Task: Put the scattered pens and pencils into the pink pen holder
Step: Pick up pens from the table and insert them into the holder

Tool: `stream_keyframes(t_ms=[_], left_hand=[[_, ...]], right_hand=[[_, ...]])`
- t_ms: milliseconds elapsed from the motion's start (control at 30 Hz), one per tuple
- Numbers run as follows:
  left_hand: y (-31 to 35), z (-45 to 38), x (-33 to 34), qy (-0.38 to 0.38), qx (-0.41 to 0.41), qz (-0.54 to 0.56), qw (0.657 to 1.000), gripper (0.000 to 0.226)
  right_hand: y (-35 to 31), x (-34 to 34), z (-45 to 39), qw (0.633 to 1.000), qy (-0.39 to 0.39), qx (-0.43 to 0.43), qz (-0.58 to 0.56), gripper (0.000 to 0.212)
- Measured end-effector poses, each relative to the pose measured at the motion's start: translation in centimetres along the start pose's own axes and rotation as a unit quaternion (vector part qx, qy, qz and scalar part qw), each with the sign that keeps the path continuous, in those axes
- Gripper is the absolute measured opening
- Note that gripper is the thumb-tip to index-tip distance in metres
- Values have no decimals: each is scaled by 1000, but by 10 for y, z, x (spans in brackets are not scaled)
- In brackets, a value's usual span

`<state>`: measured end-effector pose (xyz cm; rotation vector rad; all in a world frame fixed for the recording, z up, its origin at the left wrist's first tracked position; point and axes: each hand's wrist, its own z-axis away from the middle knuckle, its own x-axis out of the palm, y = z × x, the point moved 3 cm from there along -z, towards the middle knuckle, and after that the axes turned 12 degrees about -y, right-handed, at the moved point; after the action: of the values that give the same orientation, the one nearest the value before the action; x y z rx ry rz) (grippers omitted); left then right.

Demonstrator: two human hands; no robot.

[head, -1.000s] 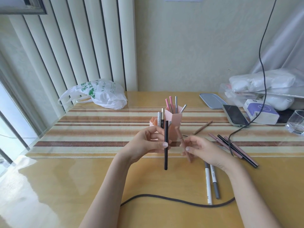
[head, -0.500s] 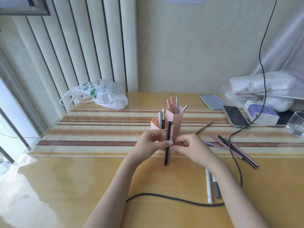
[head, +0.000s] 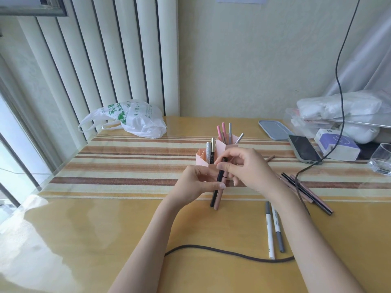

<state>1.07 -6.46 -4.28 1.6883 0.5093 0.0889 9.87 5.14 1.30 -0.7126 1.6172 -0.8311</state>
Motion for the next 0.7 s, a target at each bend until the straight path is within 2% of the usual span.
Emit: stream_keyframes(t_ms=[33,100,200,267,300,367,433,500,600,700], left_hand=[[2,1,-2,24,0,9,1000,8],[4,4,-10,136,10,62,989,19],[4,14,-28,336,57,82,937,26],[-1,16,-33,379,59,59,922,24],[-4,14,-32,366,46,44,929,31],[-13,7,-26,281,-9,10,960,57],[-22,-1,-16,184,-69,-14,980,85],[-29,-5,-8,127,-89,-31,987,100],[-31,-8,-2,117,-86,-61,988,101],[-33,-10,-4,150,-72,-96,981,86]], right_hand=[[-3,-4,-1,1000,13,-11,-7,14],[-13,-16,-1,996,66,-49,-43,14],[-32,-39,-1,970,178,-126,-110,11],[-38,-47,-6,961,218,-151,-83,12],[-40,-49,-9,962,224,-148,-49,13],[-38,-47,-17,971,208,-118,31,12],[-35,-41,-23,980,160,-83,88,11],[-31,-35,-27,987,109,-56,104,8],[-25,-28,-30,987,75,-32,135,5],[-23,-23,-33,989,63,-35,130,26]])
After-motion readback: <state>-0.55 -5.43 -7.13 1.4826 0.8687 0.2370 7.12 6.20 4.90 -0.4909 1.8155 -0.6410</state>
